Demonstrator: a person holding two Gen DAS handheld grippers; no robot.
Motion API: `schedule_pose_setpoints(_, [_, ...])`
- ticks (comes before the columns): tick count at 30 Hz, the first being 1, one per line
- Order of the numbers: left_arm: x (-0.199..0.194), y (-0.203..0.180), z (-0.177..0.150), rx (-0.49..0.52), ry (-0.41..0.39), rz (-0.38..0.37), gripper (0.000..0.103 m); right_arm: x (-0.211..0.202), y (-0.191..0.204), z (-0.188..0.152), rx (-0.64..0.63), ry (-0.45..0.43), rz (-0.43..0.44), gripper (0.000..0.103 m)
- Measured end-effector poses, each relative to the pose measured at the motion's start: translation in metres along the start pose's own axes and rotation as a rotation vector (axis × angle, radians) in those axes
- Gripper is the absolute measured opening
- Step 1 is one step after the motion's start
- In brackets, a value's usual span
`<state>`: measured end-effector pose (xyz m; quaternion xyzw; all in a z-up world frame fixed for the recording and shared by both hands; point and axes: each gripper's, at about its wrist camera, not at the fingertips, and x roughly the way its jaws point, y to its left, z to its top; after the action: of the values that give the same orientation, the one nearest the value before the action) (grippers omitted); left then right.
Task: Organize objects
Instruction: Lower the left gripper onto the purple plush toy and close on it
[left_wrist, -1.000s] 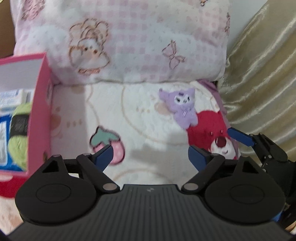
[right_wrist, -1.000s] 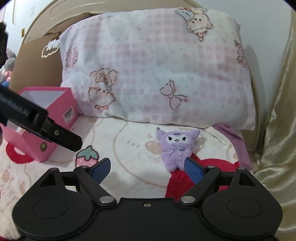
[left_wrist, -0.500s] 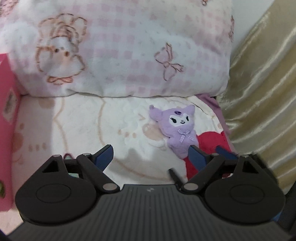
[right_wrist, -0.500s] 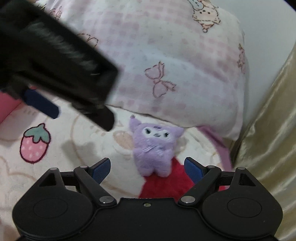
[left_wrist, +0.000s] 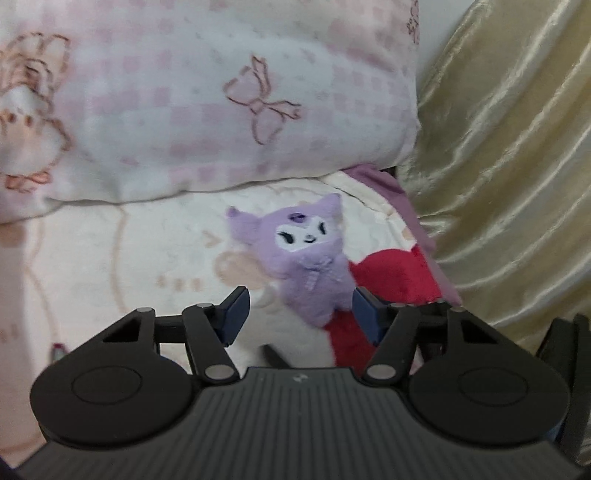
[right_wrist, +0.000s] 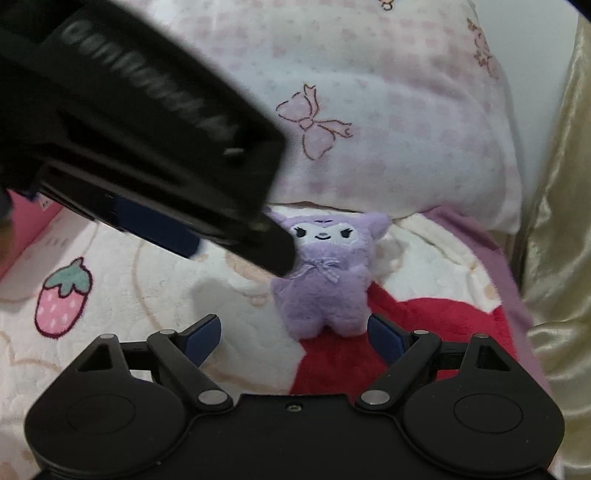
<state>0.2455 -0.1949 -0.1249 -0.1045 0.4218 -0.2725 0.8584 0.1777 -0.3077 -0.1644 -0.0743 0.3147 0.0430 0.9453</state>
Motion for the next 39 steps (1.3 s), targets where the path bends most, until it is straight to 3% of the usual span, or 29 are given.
schedule_pose_setpoints(11, [0.031, 0.012, 0.006, -0.114, -0.001, -0.031, 0.043, 0.017, -0.008, 0.004, 0.059, -0.009, -0.004, 0.082])
schedule_pose_setpoints(13, [0.035, 0.011, 0.006, -0.119, 0.005, -0.027, 0.039, 0.019, -0.012, 0.005, 0.084, 0.009, 0.012, 0.070])
schedule_pose_setpoints(15, [0.041, 0.010, 0.005, -0.121, 0.019, -0.022, 0.037, 0.021, -0.024, 0.004, 0.166, 0.024, 0.058, 0.070])
schedule_pose_setpoints(18, [0.040, 0.008, 0.004, -0.125, 0.004, -0.030, 0.037, 0.019, -0.036, 0.002, 0.244, 0.029, 0.076, 0.060])
schedule_pose_setpoints(24, [0.044, 0.013, 0.012, -0.172, 0.034, -0.048, 0.037, 0.016, -0.023, 0.004, 0.155, 0.016, 0.016, 0.050])
schedule_pose_setpoints(31, [0.030, 0.030, 0.005, -0.246, 0.024, -0.068, 0.038, 0.007, -0.023, 0.006, 0.178, 0.019, 0.099, 0.046])
schedule_pose_setpoints(34, [0.032, 0.035, 0.006, -0.300, 0.059, -0.080, 0.038, 0.009, -0.030, 0.005, 0.226, 0.037, 0.126, 0.045])
schedule_pose_setpoints(39, [0.013, 0.026, 0.000, -0.255, 0.047, -0.047, 0.037, -0.006, -0.029, 0.002, 0.261, 0.053, 0.189, 0.045])
